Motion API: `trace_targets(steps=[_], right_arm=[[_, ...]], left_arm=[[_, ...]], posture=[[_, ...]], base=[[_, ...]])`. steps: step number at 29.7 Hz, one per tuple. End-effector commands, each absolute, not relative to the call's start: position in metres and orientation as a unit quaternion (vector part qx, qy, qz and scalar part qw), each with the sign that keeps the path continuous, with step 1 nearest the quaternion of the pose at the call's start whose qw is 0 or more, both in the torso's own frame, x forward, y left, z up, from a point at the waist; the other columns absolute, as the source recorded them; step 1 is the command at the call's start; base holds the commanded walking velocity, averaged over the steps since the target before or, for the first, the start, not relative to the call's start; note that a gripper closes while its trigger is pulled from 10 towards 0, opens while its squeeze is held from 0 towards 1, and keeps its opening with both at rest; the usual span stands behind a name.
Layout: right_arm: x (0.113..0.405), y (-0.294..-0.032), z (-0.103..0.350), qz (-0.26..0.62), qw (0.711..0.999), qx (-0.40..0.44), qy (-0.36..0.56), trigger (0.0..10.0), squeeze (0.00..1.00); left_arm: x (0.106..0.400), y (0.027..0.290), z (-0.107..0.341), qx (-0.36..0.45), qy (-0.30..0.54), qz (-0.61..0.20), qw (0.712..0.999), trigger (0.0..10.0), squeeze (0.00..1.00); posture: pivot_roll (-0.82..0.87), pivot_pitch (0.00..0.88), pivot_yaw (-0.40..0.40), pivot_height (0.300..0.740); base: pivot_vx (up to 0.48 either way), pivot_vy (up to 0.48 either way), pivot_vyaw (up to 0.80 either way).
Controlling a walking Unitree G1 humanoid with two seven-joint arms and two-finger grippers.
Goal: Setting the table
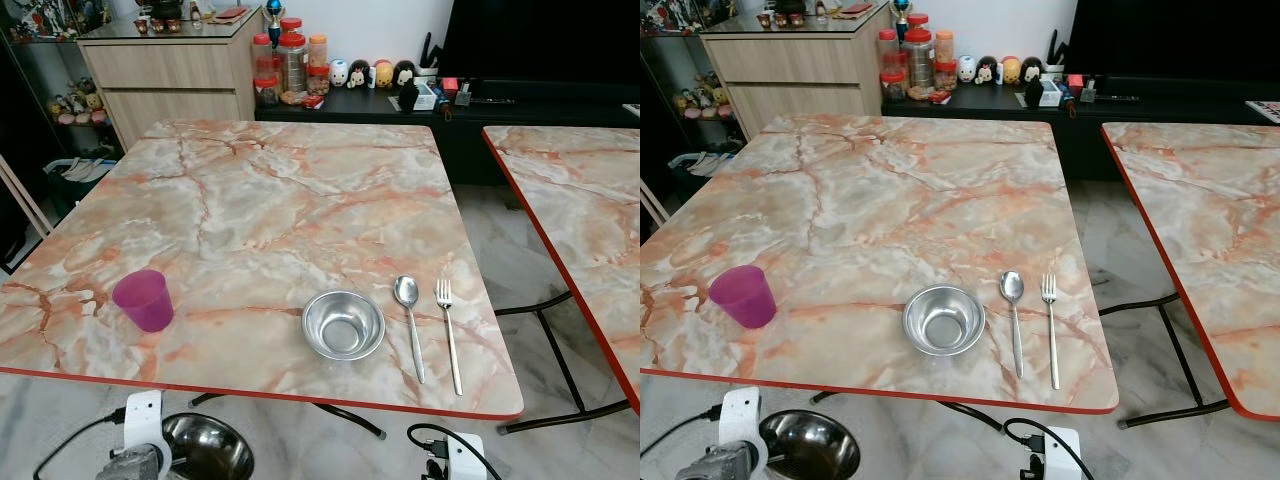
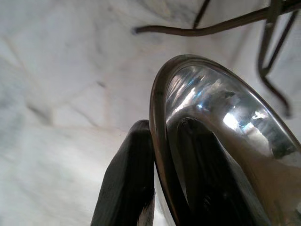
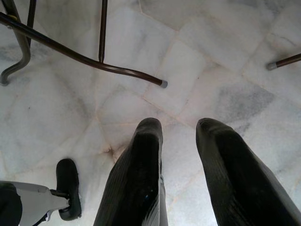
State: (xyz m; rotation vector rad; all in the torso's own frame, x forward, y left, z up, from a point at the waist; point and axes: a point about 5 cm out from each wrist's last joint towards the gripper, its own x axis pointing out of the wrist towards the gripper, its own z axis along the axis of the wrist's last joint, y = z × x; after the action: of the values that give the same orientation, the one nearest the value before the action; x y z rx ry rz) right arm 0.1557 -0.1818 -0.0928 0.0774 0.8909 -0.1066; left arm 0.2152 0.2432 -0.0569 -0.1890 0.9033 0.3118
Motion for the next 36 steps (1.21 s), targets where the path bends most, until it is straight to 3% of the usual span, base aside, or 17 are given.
trace_targets(steps=[1,15,36], right_arm=[[0.158,-0.184,-0.092,-0.06,0.901,0.042,0.428,10.0,0.0],[0.163,-0.189,-0.089,-0.072,0.903,0.043,0.421,10.0,0.0],[0.157,-0.19,-0.092,-0.079,0.896,0.045,0.436,10.0,0.0]], left_arm=[[0.214,0.235,-0.06,-0.134,0.433,0.147,0.879,10.0,0.0],[0.215,0.224,-0.062,-0.144,0.403,0.158,0.89,10.0,0.0],[0.207,0.232,-0.064,-0.142,0.402,0.184,0.885,10.0,0.0]], posture=[[0.03,0.0,0.004,0.74],[0.01,0.0,-0.001,0.74],[0.0,0.0,-0.01,0.74]], base=[[0.0,0.0,0.0],[0.0,0.0,0.0],[0.0,-0.3,-0.07]])
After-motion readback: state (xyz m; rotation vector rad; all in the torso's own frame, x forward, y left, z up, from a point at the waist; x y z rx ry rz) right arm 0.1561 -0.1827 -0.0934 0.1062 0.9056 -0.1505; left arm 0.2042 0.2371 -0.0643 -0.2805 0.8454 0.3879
